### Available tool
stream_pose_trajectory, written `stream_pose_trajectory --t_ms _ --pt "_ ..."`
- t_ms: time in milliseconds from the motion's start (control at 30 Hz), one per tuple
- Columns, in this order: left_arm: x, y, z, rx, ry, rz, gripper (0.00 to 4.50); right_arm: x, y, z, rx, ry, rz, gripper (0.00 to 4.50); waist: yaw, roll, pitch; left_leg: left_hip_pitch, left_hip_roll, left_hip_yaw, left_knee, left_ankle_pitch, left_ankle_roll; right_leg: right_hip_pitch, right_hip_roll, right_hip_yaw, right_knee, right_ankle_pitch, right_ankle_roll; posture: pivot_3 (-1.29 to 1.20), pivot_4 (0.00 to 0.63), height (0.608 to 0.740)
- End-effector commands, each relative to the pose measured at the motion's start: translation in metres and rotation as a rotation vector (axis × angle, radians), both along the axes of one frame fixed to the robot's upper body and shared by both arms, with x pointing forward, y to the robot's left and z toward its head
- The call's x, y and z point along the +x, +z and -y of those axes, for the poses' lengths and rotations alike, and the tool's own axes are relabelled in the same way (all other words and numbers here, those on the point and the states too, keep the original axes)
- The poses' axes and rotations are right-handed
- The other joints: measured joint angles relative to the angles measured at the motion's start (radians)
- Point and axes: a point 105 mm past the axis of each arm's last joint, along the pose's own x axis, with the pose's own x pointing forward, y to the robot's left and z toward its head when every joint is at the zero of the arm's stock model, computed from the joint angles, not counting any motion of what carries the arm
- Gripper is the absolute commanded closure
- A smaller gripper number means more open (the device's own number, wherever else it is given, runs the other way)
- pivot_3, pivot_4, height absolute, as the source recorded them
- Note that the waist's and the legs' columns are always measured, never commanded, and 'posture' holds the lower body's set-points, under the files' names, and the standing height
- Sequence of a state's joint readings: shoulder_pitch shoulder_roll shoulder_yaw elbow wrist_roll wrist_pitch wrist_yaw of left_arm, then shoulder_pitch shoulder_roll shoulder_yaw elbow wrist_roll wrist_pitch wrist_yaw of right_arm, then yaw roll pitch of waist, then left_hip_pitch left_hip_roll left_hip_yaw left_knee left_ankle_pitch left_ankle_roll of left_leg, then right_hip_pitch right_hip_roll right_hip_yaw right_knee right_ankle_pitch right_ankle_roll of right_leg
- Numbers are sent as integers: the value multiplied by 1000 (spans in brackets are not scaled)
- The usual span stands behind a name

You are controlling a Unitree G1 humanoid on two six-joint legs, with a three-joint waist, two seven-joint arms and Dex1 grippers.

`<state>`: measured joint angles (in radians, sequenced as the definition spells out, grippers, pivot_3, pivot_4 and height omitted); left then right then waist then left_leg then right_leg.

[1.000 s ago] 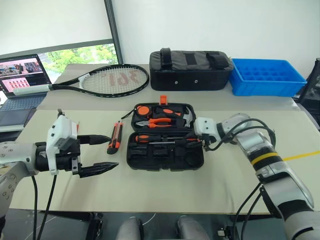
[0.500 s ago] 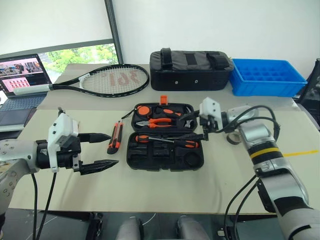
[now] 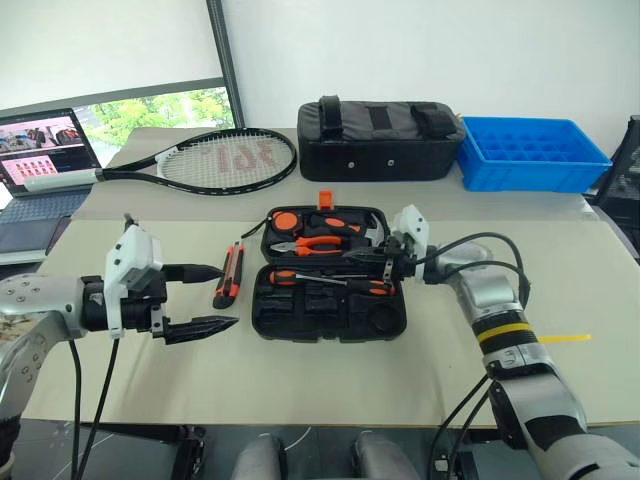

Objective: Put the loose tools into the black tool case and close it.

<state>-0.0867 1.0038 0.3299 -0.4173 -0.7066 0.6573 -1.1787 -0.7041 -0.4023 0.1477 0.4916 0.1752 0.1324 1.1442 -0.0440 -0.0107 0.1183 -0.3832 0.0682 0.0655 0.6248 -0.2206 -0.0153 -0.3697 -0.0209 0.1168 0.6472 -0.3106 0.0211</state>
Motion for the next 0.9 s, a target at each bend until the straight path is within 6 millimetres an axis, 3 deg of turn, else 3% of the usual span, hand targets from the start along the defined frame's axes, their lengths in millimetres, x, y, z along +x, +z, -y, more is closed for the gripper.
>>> stream_pose_trajectory --t_ms 33,300,567,900 --pt "0 7 -2 25 -9 38 0 -6 -15 1 -94 27 13 4491 0 0 0 0 0 0 0 0 0 0 0 0 0 0 0 0 150 708" --pt "1 6 -4 34 -8 37 0 -15 -31 4 -209 85 20 4491 0 0 0 2 0 0 0 0 0 1 0 0 0 0 0 0 150 708" --pt "2 5 -4 35 -10 38 0 -13 -32 2 -243 110 74 4491 1 0 0 2 0 0 0 0 0 1 0 0 0 0 0 0 150 708" --pt "1 -2 -7 30 10 29 0 -18 -60 10 -409 127 82 4491 1 -1 -1 4 0 0 0 0 0 3 0 0 0 0 0 0 150 708"
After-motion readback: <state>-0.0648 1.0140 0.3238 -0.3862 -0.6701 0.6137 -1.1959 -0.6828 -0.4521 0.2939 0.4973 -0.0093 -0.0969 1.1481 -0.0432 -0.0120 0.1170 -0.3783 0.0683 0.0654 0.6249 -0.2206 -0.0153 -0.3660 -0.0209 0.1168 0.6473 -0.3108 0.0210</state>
